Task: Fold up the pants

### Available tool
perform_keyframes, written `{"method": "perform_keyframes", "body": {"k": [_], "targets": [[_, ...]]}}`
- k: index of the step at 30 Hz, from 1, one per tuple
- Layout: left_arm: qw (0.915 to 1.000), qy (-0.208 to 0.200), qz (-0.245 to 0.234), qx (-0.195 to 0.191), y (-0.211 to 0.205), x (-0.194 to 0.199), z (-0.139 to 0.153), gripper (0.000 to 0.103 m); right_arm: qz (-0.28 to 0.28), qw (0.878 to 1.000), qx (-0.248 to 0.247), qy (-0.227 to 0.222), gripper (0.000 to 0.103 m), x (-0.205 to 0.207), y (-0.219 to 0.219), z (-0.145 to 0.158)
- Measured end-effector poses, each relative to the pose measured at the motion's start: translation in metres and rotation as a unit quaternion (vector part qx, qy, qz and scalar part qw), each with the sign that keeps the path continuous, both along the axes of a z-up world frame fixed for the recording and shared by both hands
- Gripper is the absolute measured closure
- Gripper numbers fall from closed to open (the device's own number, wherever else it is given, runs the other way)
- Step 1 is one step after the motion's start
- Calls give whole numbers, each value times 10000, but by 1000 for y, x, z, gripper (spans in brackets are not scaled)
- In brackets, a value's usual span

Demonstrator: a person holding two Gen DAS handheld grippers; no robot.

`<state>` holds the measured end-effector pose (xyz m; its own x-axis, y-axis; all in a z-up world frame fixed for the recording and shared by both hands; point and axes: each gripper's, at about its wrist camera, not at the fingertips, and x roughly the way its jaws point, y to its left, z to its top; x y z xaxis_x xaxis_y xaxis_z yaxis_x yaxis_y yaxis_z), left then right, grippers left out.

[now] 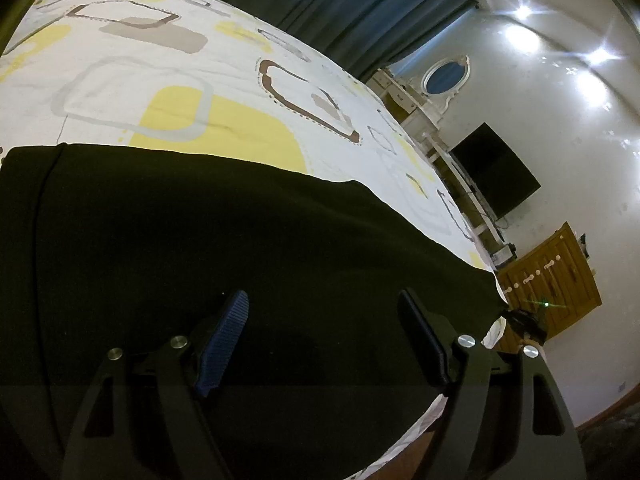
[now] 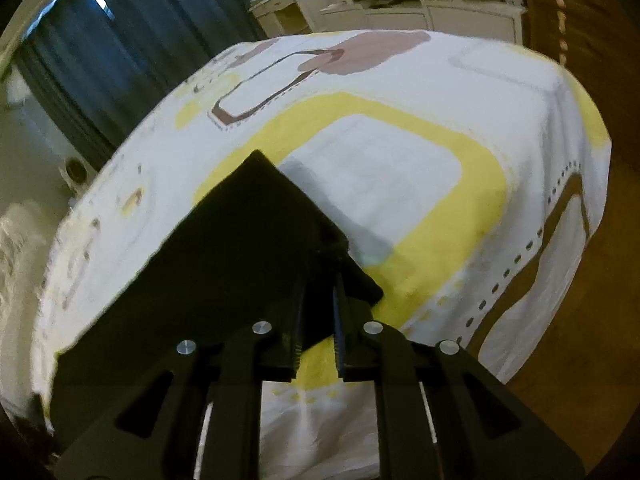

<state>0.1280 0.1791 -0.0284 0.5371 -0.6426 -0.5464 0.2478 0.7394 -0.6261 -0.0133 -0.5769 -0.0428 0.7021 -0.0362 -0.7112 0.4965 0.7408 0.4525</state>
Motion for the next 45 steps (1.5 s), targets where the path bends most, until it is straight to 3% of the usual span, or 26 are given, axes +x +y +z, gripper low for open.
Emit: {"method": "perform_keyframes", "body": {"k": [2, 4, 7, 12, 15, 19, 21, 23, 25, 27, 28, 29, 30, 37, 45], "targets": [[10000, -15, -7, 4, 0, 0, 0, 27, -249, 9997, 14, -61, 73, -9, -3, 2], [10000, -26, -6, 6, 0, 0, 0, 27, -423, 9989, 65, -167, 65, -16, -6, 5], [10000, -38, 5, 11, 0, -1, 1, 27, -491, 9971, 259, -519, 65, -24, -2, 11], [10000, -48, 39, 48, -2, 0, 2, 27, 42, 9936, 676, -900, 64, -6, 24, 18], [9999, -72, 52, 95, -2, -1, 3, 27, 402, 9930, 710, -851, 56, 12, 43, 16], [9999, -76, 57, 89, -2, 0, 2, 27, 494, 9943, 758, -561, 55, 18, 49, 2], [9999, -93, 52, 86, -2, 0, 2, 27, 514, 9936, 869, -506, 57, 15, 46, -8], [9999, -109, 61, 90, -2, 0, 2, 27, 489, 9934, 908, -504, 67, 10, 42, -12], [9998, -131, 104, 114, -3, -1, 3, 27, 424, 9918, 1049, -601, 68, 3, 39, -11], [9996, -163, 160, 157, -4, -2, 4, 27, 309, 9910, 1087, -711, 64, -5, 36, -6], [9995, -176, 196, 201, -5, -4, 5, 27, 201, 9919, 1028, -721, 53, -10, 35, -4], [9993, -180, 224, 249, -6, -5, 6, 27, 31, 9934, 906, -697, 33, -15, 32, -1], [9990, -189, 252, 330, -8, -6, 8, 27, -156, 9939, 800, -742, 29, -23, 26, 2], [9982, -240, 203, 517, -22, -12, 12, 27, -481, 9824, 1452, -1070, 29, -32, 0, -17], [9981, -248, 253, 511, -29, -16, 10, 27, -551, 9745, 1767, -1271, 29, -17, -12, -28]]}}
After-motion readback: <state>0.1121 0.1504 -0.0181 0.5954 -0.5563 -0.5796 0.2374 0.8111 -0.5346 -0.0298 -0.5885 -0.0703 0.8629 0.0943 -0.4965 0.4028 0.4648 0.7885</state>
